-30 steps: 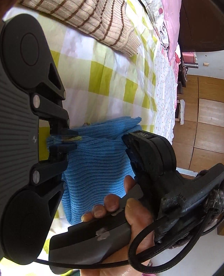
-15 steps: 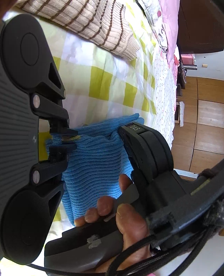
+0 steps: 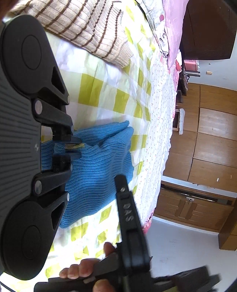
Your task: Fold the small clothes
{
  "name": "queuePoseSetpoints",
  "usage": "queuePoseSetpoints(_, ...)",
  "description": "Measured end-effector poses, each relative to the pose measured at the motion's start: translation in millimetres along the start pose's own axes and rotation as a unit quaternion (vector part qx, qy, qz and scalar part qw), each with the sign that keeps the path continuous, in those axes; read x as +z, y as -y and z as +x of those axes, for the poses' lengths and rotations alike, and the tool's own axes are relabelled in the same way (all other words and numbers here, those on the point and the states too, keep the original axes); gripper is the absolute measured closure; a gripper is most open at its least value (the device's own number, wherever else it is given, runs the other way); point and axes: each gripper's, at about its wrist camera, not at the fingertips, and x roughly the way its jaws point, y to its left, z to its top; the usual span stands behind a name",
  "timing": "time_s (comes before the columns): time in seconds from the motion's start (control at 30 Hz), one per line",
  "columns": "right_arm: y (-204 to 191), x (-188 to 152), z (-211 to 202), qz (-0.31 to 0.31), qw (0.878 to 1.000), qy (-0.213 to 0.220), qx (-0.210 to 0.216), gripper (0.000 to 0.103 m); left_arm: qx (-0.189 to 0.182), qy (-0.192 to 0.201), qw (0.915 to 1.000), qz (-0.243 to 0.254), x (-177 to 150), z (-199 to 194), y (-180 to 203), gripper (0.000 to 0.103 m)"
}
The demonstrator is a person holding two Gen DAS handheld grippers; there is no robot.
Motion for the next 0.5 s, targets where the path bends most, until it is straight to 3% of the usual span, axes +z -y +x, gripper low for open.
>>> queuePoseSetpoints(0.23,53,-27,-17,0.047,0.998,-0.005,-0.035,0.078,-0.008,0.018,0.9997,-0.016,26,3,6,0.085)
queuePoseSetpoints(0.5,80,-53,-13,0.084,0.996,-0.017,-0.017,0.069,-0.003,0.033,0.9993,-0.019,34,-9,10,0.084)
